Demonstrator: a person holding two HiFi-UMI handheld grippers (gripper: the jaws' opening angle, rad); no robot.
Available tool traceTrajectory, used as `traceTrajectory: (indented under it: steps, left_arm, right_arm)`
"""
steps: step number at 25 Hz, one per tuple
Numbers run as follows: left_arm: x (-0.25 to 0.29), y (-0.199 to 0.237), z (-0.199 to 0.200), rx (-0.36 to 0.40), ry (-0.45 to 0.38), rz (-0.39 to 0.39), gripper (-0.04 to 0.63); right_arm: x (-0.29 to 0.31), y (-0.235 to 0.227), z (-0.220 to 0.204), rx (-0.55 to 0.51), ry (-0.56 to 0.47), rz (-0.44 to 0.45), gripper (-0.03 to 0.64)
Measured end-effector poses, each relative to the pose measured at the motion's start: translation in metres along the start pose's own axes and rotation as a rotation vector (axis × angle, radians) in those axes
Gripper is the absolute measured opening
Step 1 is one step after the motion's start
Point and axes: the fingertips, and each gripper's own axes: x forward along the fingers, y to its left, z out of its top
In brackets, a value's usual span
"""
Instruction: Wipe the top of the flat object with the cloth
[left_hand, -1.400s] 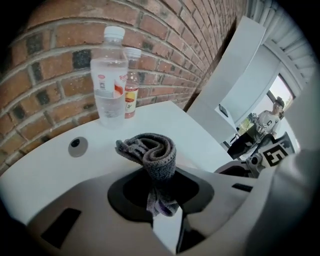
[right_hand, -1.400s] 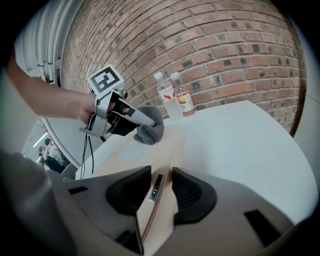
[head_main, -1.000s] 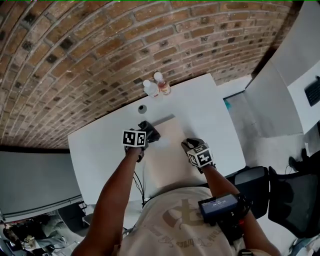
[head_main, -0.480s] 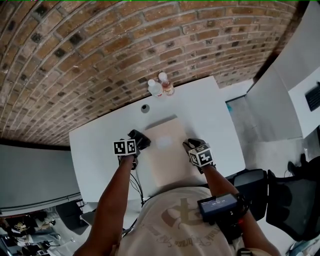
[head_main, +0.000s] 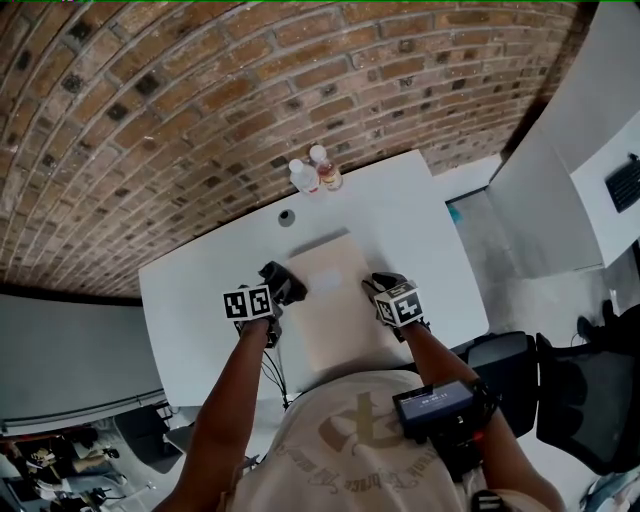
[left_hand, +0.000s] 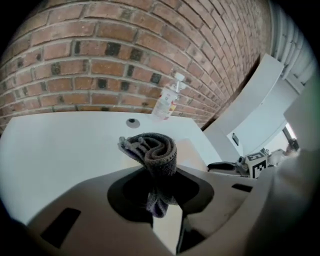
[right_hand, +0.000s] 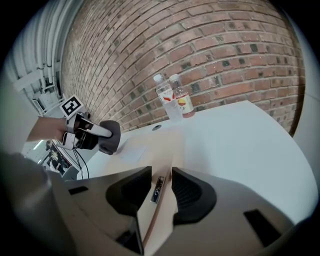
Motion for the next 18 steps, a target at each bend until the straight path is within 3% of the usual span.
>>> traceTrajectory:
  steps: [4, 10, 18]
  left_arm:
    - [0.02, -0.053, 0.006, 0.07, 0.018, -0.109, 0.103]
    - [0.059, -0.117, 0.014, 0.104, 0.061, -0.225, 0.103]
    - [0.101, -0.16, 0.013, 0.182, 0.13, -0.265, 0.103]
  right_arm:
    - [-0.003, 0.003, -0.002, 0.0, 0.002, 0.015, 0.138]
    - [-0.015, 0.005, -0.016, 0.028, -0.003, 0.031, 0.14]
    - [-0.019, 0.008, -0.025, 0.031, 0.004, 0.05, 0.133]
